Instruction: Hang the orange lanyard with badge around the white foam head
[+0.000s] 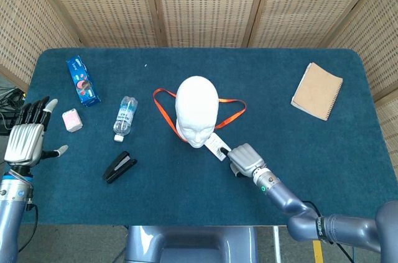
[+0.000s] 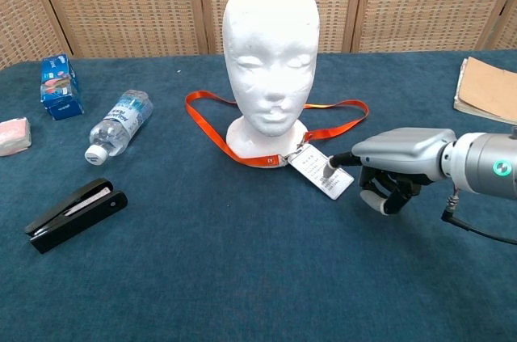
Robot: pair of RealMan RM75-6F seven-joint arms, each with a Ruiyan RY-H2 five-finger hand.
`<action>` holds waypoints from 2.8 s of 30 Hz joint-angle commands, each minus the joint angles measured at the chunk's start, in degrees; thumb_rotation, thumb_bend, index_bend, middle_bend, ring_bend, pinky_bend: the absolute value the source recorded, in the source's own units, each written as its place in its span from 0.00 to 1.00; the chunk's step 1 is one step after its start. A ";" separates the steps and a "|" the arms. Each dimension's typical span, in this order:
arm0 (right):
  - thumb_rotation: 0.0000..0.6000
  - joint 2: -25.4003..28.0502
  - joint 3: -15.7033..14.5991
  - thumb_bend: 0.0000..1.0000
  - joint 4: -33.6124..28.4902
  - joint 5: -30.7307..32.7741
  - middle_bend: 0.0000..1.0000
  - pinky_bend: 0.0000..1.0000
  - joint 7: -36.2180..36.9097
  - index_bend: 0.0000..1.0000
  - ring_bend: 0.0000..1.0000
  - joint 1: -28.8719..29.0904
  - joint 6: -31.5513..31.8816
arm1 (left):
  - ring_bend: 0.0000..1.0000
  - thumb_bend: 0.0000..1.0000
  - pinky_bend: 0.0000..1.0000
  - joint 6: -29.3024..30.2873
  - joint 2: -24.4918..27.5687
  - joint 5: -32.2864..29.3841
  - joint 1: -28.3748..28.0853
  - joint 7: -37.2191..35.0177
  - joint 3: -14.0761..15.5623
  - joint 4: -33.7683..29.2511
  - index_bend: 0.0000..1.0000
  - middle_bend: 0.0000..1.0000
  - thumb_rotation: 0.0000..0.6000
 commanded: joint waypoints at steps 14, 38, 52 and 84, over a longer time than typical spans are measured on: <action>1.00 -0.36 -1.71 0.81 -0.87 2.97 0.77 0.91 -2.70 0.25 0.71 1.54 -1.17 | 0.00 0.00 0.00 -0.81 0.04 0.51 0.55 -0.52 -0.67 0.08 0.00 0.00 1.00; 1.00 9.73 -11.03 0.83 -17.00 1.82 0.77 0.91 -9.40 0.28 0.71 4.85 -5.23 | 0.00 0.00 0.00 -1.46 -0.20 1.11 1.05 0.07 -1.31 -0.12 0.00 0.00 1.00; 1.00 11.29 -14.85 0.83 -20.42 -12.45 0.77 0.91 -6.23 0.30 0.71 3.79 -7.12 | 0.00 0.00 0.00 -1.81 -0.27 1.43 1.23 0.18 -1.44 -0.07 0.00 0.00 1.00; 1.00 20.07 -8.14 0.14 7.09 -40.09 0.19 0.30 21.70 0.01 0.18 -19.20 44.35 | 0.00 0.00 0.00 6.30 0.13 9.32 6.72 0.19 1.80 -2.49 0.00 0.00 1.00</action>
